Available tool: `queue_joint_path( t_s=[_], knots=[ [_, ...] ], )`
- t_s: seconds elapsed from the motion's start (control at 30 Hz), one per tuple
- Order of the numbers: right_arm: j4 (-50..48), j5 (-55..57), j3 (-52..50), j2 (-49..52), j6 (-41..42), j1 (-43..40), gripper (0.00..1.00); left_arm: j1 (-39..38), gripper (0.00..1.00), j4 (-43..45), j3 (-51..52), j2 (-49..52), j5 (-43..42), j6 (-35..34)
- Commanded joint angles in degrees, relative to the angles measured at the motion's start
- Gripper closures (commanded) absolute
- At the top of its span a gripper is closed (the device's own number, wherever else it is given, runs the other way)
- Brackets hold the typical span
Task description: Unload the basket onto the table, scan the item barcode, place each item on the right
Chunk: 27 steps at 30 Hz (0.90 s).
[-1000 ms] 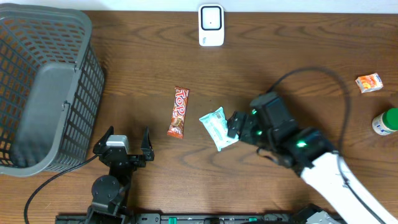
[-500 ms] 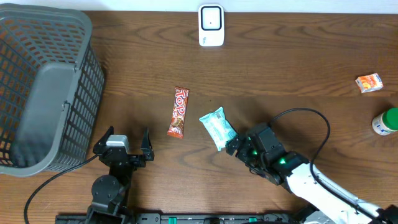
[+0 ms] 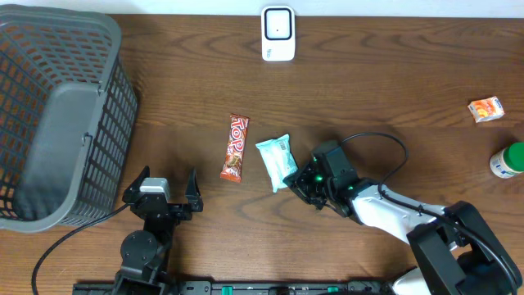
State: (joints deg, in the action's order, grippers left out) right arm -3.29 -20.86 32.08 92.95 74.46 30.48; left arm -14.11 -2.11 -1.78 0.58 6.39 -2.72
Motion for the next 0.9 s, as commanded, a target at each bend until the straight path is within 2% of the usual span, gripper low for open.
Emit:
queue_joint_path(
  t_s=[0.0,0.03,0.17,0.3,0.5,0.53,0.57,0.6,0.67,0.73,0.87],
  knots=[
    [3.8,5.0,-4.1,4.3,-0.3,-0.6,0.91,-0.2,0.02,-1.2,1.6,-0.3,1.2,0.8],
    [3.2,6.1,-3.7,3.5,-2.8,-0.6,0.99,-0.2,0.02,-1.2,1.6,-0.3,1.1,0.8],
    [3.7,9.7,-3.1,-3.6,-14.9,-0.6,0.99,-0.2,0.02,-1.2,1.6,-0.3,1.1,0.8],
    [10.8,9.8,-3.1,-15.3,-24.5,-0.5,0.99,-0.2,0.02,-1.2,1.6,-0.3,1.2,0.8],
    [21.2,10.1,-3.1,-32.1,-32.1,-0.5,0.99,-0.2,0.02,-1.2,1.6,-0.3,1.1,0.8],
    [22.8,10.3,-3.1,-33.7,-32.8,-0.5,0.69,-0.2,0.02,-1.2,1.6,-0.3,1.1,0.8],
    [23.3,10.3,-3.1,-33.9,-32.8,-0.5,0.31,-0.2,0.02,-1.2,1.6,-0.3,1.2,0.8],
    [24.4,10.3,-3.1,-33.9,-33.0,-0.5,0.01,-0.2,0.02,-1.2,1.6,-0.3,1.1,0.8],
    [25.2,10.2,-3.2,-32.6,-34.2,-0.5,0.01,-0.2,0.02,-1.2,1.6,-0.3,1.1,0.8],
    [24.1,9.4,-3.2,-29.7,-38.7,-0.5,0.01,-0.2,0.02,-1.2,1.6,-0.3,1.1,0.8],
    [15.1,4.3,-3.1,-19.6,-48.8,-1.4,0.01,-0.2,0.02,-1.2,1.6,-0.3,1.1,0.8]
  ],
)
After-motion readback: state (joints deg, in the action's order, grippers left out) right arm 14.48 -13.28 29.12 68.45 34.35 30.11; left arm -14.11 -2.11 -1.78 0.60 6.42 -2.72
